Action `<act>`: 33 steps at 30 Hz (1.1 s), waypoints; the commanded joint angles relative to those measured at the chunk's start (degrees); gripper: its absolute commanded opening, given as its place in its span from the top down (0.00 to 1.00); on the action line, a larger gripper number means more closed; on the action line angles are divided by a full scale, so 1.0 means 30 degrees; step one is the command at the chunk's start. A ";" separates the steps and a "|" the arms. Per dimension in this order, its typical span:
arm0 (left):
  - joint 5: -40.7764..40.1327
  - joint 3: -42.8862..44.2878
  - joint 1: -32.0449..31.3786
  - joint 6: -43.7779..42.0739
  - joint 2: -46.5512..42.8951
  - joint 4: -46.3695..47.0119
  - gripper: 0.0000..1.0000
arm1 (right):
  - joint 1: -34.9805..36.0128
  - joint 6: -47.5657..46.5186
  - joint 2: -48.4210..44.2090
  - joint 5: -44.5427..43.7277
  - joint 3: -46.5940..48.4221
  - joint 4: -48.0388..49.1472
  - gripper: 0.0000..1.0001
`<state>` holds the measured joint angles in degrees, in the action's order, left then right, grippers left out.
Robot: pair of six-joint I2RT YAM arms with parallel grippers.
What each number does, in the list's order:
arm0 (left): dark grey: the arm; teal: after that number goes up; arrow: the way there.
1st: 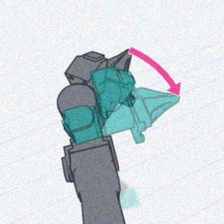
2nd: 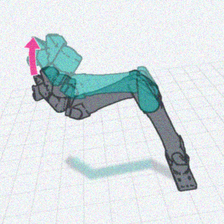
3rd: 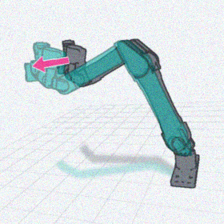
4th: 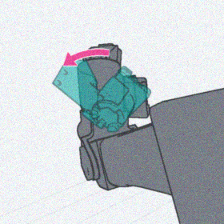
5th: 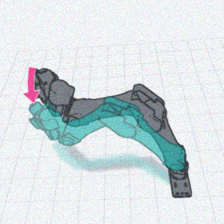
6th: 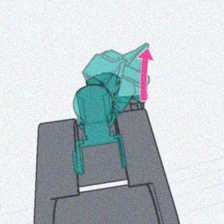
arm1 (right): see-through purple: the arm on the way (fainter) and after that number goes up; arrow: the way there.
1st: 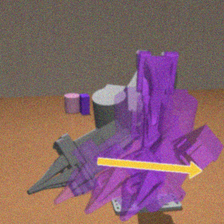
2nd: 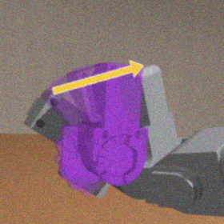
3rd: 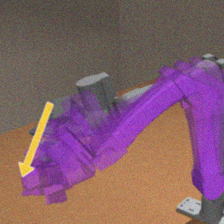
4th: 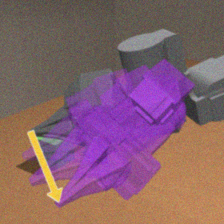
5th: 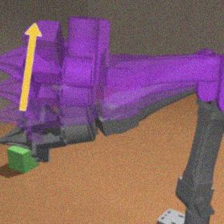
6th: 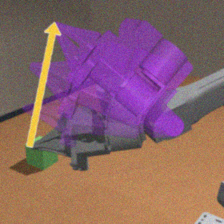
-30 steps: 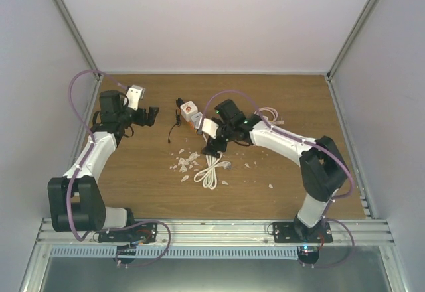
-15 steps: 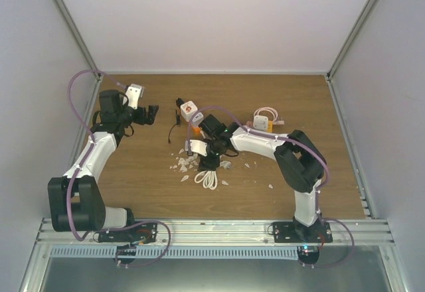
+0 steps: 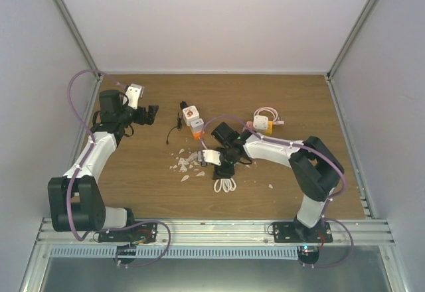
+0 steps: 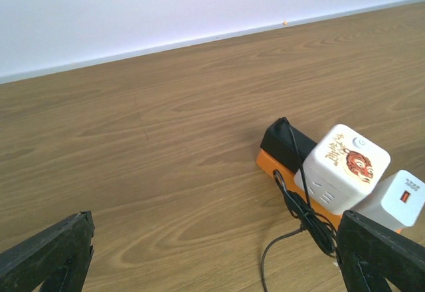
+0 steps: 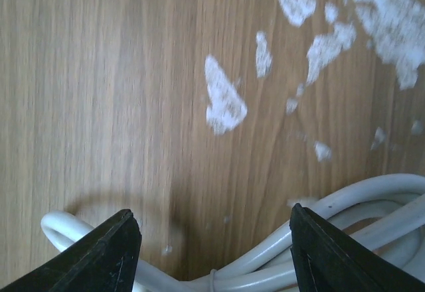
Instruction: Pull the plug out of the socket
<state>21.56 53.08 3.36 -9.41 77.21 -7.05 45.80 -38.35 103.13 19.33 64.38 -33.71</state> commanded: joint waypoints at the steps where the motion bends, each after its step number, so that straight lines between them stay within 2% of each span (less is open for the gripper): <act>1: 0.0595 0.0207 -0.0152 0.0024 0.0073 0.0985 0.01 | -0.1038 -0.0983 -0.0978 -0.1147 -0.1948 -0.1680 0.38; 9: 0.2027 -0.0161 -0.0152 -0.0327 -0.0026 0.1175 0.01 | -0.3362 -0.2223 -0.3392 -0.2130 -0.4314 -0.2101 0.37; 17: 0.3284 -0.0029 -0.0172 -0.0649 0.0308 0.0907 0.01 | -0.6281 -0.3277 -0.4392 -0.3491 -0.4685 -0.1560 0.36; 25: 0.3514 0.0174 -0.0152 -0.0640 0.0475 0.0685 0.01 | -0.5882 -0.0866 -0.4742 0.0420 -0.1717 -0.1057 0.33; 33: 0.3007 0.0229 -0.0154 -0.0109 0.0467 0.0871 0.01 | -0.5370 0.1121 -0.2606 -0.0783 0.0067 0.1463 0.34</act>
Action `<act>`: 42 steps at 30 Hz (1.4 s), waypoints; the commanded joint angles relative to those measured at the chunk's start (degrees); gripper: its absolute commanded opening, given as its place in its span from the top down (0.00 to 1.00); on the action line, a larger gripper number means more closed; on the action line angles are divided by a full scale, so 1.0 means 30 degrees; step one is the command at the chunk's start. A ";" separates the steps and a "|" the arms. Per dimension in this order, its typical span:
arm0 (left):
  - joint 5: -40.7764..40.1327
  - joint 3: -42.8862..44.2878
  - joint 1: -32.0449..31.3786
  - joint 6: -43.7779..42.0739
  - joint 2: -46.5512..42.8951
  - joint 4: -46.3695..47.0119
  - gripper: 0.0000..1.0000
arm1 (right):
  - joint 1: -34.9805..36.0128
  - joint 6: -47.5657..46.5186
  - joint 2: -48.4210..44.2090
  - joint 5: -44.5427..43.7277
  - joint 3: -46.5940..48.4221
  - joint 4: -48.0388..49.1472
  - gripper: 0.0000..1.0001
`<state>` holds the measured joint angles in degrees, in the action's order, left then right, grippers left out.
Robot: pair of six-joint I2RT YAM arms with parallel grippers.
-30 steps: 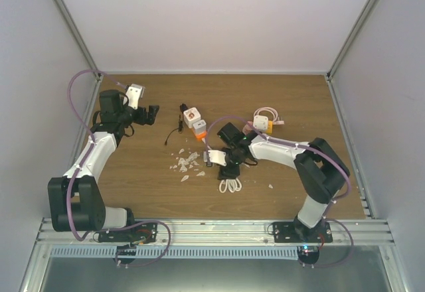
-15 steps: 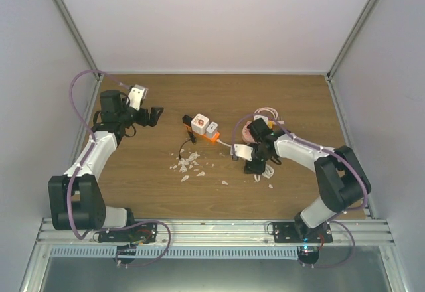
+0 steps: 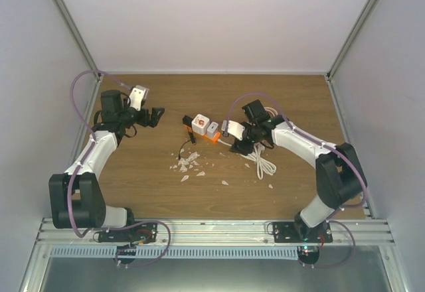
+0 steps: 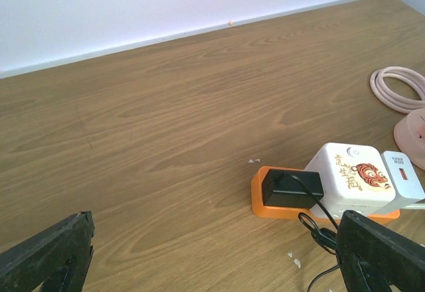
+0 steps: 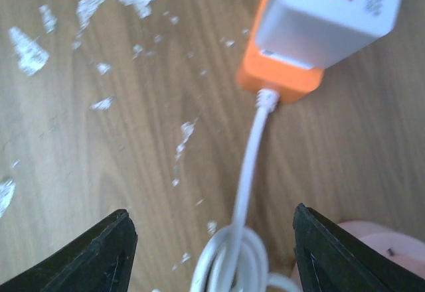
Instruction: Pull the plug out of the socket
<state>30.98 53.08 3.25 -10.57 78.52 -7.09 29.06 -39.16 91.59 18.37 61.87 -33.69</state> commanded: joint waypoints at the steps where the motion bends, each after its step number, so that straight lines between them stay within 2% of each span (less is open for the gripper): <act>1: -0.0410 0.0111 -0.0115 0.0608 -0.0017 0.1202 0.01 | 0.0270 0.1568 0.1592 -0.0714 0.1086 0.1711 0.35; 6: 0.0895 -0.1377 -0.0117 0.0885 -0.0751 0.3228 0.01 | 0.0475 0.1975 0.3316 -0.0795 0.1780 0.2288 0.36; 9: 0.1415 -0.1723 -0.0144 0.0563 -0.0903 0.3351 0.01 | 0.0671 0.2007 0.3928 -0.0564 0.1790 0.2620 0.38; 21: 0.3504 -0.0031 -0.0115 0.0373 0.0335 0.1568 0.01 | 0.0894 0.1240 0.4282 -0.0542 0.0348 0.3052 0.63; 30: 0.3927 -0.0721 -0.0115 0.0728 -0.0329 0.3030 0.01 | 0.0868 0.1958 0.3720 -0.0667 0.0111 0.3671 0.63; 37: 0.3395 0.0127 -0.0115 0.0312 0.0129 0.1901 0.01 | 0.0480 0.2907 0.5146 -0.1519 0.2159 0.3736 0.62; 42: 0.2173 0.0265 -0.0116 -0.0081 -0.0157 0.1714 0.01 | 0.0509 0.2857 0.6084 -0.0636 0.2259 0.3623 0.63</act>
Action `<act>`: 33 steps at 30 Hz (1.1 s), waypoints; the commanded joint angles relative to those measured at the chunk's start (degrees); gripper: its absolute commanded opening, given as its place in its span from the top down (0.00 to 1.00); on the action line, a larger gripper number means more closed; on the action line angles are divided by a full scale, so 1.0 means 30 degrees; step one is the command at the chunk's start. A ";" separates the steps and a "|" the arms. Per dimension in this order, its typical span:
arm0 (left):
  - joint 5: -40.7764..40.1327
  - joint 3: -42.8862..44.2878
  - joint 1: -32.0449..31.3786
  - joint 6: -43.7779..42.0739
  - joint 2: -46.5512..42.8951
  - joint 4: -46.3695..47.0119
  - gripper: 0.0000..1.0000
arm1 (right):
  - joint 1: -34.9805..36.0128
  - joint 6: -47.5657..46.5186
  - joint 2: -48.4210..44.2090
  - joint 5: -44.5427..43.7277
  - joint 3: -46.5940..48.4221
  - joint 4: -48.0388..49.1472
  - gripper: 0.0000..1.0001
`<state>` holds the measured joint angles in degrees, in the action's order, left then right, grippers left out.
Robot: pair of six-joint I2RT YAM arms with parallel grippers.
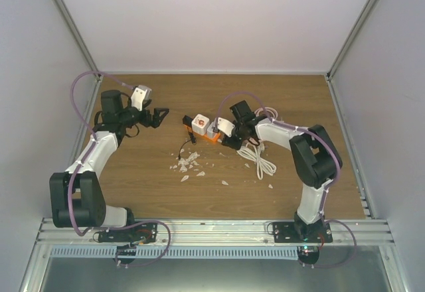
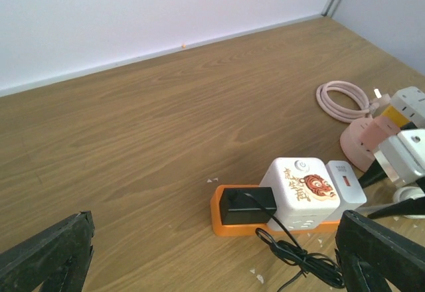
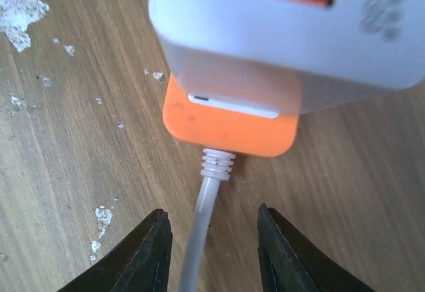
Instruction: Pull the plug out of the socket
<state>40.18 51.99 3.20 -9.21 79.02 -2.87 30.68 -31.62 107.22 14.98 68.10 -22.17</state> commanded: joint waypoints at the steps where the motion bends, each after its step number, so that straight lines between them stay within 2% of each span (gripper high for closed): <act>1: -0.0915 0.0630 -0.0115 -0.0397 -0.0402 0.0359 0.01 | -0.0026 0.0343 0.0976 0.0723 0.0182 -0.0225 0.63; 4: -0.1162 0.0685 -0.0101 0.0468 -0.0530 0.0623 0.01 | -0.0002 0.0331 0.1160 0.1445 0.0290 -0.0334 0.63; 9: -0.1115 0.1124 -0.0101 0.0289 -0.0267 0.0439 0.01 | 0.0103 0.0408 0.1455 0.1964 0.0238 -0.0434 0.64; 15: -0.1214 0.1435 -0.0101 -0.1037 -0.0182 -0.0018 0.01 | 0.0124 -0.0145 0.1213 0.1415 -0.0745 -0.0167 0.79; 22: 0.0478 0.2129 -0.0101 -0.2996 0.0214 -0.1602 0.01 | 0.0094 -0.1729 0.0098 0.1550 -0.2318 -0.0548 0.92; 24: 0.1288 0.2262 -0.0102 -0.3776 0.0343 -0.2310 0.01 | 0.0046 -0.2373 -0.0327 0.2062 -0.2775 -0.1042 0.94; 28: 0.4528 0.2335 -0.0158 -0.6453 0.0509 -0.4432 0.01 | -0.0148 -0.3877 -0.1530 0.2846 -0.4084 -0.1848 0.96; 33: 0.6785 0.2309 -0.0300 -0.9526 0.0885 -0.6906 0.01 | -0.0713 -0.6436 -0.2852 0.3982 -0.5853 -0.3220 0.98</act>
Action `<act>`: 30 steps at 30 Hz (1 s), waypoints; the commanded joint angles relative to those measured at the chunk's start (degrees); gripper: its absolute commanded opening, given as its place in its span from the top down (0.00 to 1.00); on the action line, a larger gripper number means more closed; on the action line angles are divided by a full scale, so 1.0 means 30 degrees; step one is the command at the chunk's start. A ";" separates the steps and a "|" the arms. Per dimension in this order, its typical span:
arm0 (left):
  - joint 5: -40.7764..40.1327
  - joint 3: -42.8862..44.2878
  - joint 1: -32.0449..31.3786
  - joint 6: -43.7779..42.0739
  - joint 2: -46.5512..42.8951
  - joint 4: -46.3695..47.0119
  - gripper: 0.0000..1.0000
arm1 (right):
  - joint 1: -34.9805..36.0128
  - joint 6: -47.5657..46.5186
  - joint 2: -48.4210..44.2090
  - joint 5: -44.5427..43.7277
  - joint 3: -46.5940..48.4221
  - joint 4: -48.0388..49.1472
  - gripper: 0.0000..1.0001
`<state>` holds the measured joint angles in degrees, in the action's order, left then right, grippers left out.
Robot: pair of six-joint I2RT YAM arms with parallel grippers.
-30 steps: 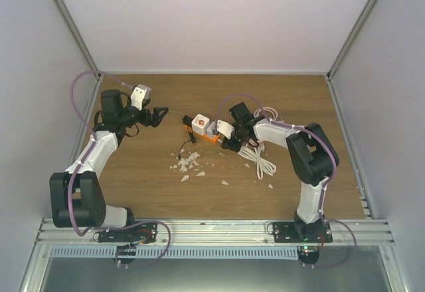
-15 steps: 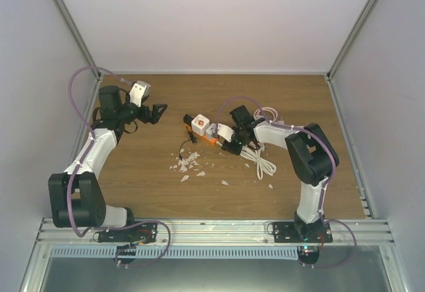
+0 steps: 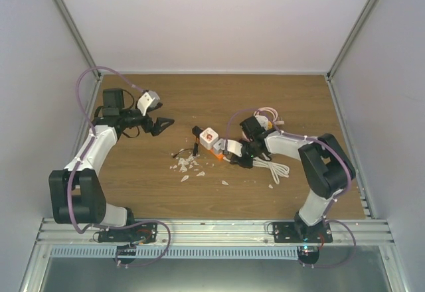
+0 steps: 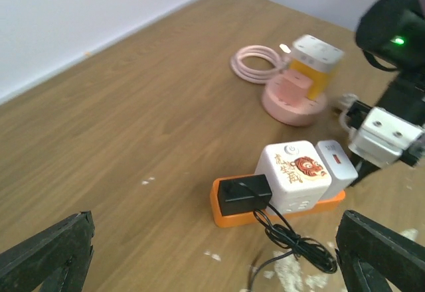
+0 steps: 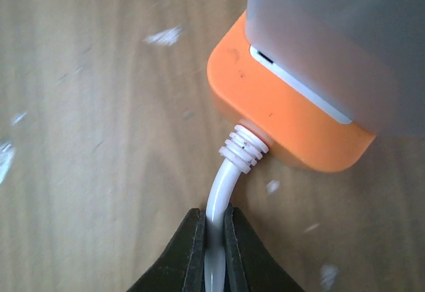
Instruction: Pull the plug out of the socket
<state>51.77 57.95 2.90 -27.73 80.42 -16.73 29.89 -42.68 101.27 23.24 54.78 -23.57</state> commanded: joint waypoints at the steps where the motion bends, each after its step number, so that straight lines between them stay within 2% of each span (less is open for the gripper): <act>1: 0.3324 0.0378 -0.0225 -0.4004 0.0572 -0.2866 0.01 | -0.0582 -0.3241 -0.1215 0.1317 -0.1797 -0.2939 0.99; 8: 0.4174 0.0208 -0.1374 -0.8049 0.1458 -0.5762 0.01 | -0.2338 -0.6203 -0.2692 0.0818 -0.3610 -0.3872 0.99; 12: 0.3654 -0.0451 -0.2318 -0.9158 0.1380 -0.5543 0.05 | -0.4312 -0.7816 -0.3671 0.0626 -0.3959 -0.4278 0.98; 13: 0.3474 -0.0575 -0.2530 -0.9278 0.1402 -0.5426 0.05 | -0.4723 -0.8005 -0.3897 0.0692 -0.3905 -0.4338 0.96; 14: 0.3313 -0.0739 -0.2758 -0.9322 0.1420 -0.5276 0.06 | -0.4958 -0.8021 -0.4116 0.0854 -0.3756 -0.4415 0.89; 16: 0.3023 -0.0907 -0.3187 -0.9361 0.1530 -0.4933 0.07 | -0.5141 -0.7662 -0.4505 0.1347 -0.3395 -0.4579 0.72; 17: 0.2930 -0.0940 -0.3349 -0.9373 0.1611 -0.4804 0.07 | -0.5120 -0.7447 -0.4686 0.1811 -0.3106 -0.4779 0.60; 20: 0.2817 -0.0963 -0.3831 -0.9372 0.1852 -0.4500 0.08 | -0.5110 -0.6309 -0.5042 0.3456 -0.2079 -0.5291 0.39; 24: 0.2535 -0.1444 -0.4327 -0.9308 0.1854 -0.3700 0.10 | -0.4858 -0.4664 -0.5834 0.5335 -0.1247 -0.5402 0.28; 30: 0.0897 -0.2308 -0.5435 -0.9006 0.1853 -0.2318 0.13 | -0.3547 -0.1409 -0.7054 0.5644 -0.0461 -0.3676 0.24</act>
<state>57.43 52.47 -11.35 -54.50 85.78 -28.23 16.62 -54.54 82.28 36.71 51.16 -37.60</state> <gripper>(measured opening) 0.883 0.759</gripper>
